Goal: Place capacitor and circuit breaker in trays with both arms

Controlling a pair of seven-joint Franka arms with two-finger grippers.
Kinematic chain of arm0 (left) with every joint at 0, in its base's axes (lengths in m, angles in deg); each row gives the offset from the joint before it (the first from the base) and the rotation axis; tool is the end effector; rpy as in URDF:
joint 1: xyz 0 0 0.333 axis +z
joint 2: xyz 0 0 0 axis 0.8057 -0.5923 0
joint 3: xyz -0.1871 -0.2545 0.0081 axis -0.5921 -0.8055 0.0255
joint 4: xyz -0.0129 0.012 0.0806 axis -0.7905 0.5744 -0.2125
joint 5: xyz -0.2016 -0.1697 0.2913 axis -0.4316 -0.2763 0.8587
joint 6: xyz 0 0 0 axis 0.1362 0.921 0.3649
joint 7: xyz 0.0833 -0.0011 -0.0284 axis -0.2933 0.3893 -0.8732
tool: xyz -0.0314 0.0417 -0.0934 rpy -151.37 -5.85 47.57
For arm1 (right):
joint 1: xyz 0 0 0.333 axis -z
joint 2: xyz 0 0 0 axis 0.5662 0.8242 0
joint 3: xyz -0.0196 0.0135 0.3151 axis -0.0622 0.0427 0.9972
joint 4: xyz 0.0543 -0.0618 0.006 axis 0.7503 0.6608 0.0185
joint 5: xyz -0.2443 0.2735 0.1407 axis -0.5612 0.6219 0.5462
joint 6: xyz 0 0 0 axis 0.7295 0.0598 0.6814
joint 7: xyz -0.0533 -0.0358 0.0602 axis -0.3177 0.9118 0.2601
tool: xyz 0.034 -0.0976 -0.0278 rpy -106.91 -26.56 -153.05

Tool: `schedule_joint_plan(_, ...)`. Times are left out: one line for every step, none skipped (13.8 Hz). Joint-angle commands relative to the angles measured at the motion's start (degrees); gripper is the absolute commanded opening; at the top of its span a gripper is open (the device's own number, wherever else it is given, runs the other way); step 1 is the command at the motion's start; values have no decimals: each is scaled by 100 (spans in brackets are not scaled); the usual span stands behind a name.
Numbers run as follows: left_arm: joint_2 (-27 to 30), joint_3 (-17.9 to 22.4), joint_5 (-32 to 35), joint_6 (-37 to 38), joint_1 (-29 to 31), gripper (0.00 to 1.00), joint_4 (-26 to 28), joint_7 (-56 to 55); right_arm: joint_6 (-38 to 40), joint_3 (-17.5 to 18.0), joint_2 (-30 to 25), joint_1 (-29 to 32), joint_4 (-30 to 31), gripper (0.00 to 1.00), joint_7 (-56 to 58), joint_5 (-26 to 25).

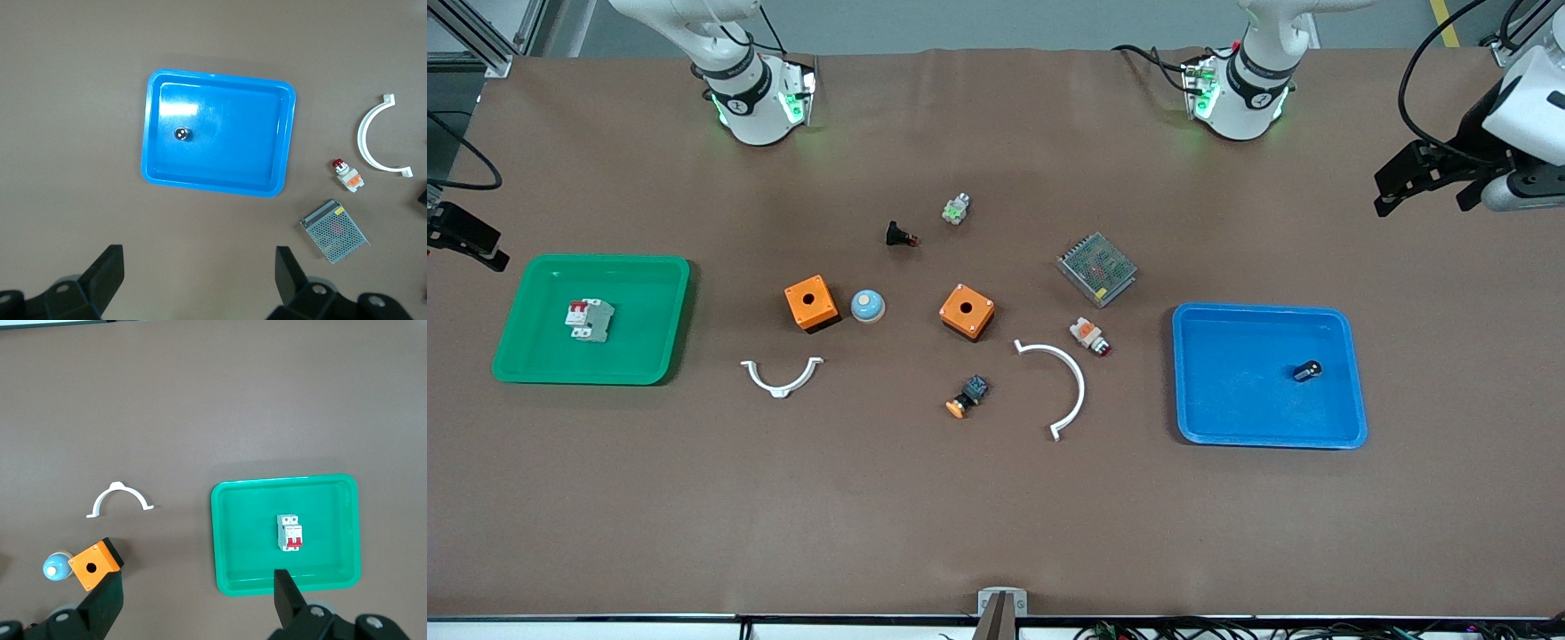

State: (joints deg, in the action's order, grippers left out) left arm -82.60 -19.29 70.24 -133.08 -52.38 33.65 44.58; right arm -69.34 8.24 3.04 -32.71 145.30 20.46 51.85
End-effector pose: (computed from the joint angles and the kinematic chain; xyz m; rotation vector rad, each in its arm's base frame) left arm 0.5195 -0.0551 0.6499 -3.1261 -0.0908 -0.0654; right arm 0.5537 -0.0778 0.6261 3.1062 -0.1274 0.1447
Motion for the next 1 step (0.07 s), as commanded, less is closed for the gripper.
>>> schedule_joint_plan(-435,42,-18,364,-51,100,-602,102,160,58,-48,15,-120,100,15,-8)
